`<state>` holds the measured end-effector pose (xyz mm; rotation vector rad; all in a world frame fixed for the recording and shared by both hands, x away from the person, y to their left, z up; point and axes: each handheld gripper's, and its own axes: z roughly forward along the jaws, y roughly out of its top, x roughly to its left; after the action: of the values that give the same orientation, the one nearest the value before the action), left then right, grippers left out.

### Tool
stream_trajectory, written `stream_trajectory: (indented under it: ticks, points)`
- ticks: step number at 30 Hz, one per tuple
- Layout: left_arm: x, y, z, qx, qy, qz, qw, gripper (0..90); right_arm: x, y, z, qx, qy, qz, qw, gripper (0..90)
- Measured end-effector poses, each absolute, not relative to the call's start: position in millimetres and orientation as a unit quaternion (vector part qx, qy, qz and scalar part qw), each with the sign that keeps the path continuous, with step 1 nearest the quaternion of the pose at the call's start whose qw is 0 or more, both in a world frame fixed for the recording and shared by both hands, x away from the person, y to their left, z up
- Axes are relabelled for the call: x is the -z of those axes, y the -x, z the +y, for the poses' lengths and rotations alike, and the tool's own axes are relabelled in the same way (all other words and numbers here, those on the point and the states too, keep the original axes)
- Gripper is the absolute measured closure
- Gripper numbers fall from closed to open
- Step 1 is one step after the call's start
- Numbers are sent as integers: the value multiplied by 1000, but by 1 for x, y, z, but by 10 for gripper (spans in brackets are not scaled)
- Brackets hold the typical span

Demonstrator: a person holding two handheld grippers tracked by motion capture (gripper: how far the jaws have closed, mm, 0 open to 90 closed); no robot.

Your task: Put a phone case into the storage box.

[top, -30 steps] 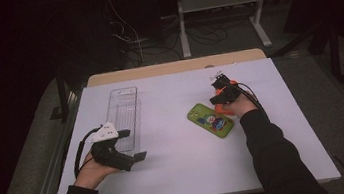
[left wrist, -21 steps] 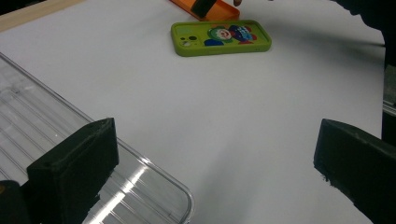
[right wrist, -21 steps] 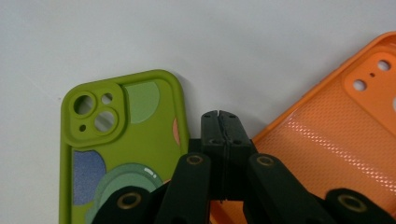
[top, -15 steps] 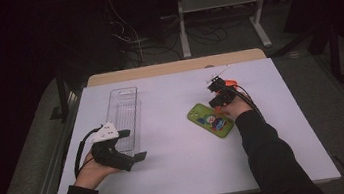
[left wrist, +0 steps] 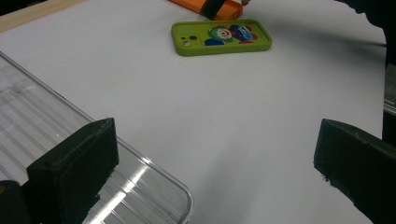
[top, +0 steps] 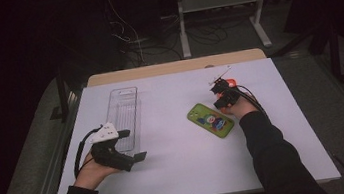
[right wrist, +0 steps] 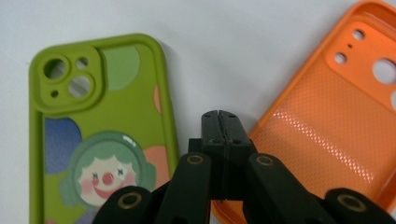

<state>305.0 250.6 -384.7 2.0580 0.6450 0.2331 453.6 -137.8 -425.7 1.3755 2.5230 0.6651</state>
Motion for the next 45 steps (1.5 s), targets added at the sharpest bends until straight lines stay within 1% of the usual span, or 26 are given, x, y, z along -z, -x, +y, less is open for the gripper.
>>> stream_trajectory:
  ticks: [18,22,26,28,30,34,42,45]
  points:
    - [384,-304,250,-97,-838,265,467,0,426,-442,-180,-211,-480,845,108,885]
    - [384,-305,250,-97,-840,261,465,0,427,-441,-187,-215,-481,844,104,885]
    - [384,-305,249,-96,-840,262,466,0,424,-438,-189,-241,-480,838,95,882]
    - [385,-305,249,-97,-841,261,464,0,419,-436,-190,-256,-475,836,102,870]
    - [385,-305,249,-97,-840,261,465,0,414,-433,-191,-268,-475,833,98,856]
    - [385,-305,249,-98,-841,260,465,0,405,-428,-193,-284,-467,831,103,800]
    - [385,-305,248,-97,-842,260,463,0,393,-422,-201,-311,-467,823,92,557]
    - [385,-305,249,-97,-842,260,462,0,390,-420,-204,-313,-472,818,98,446]
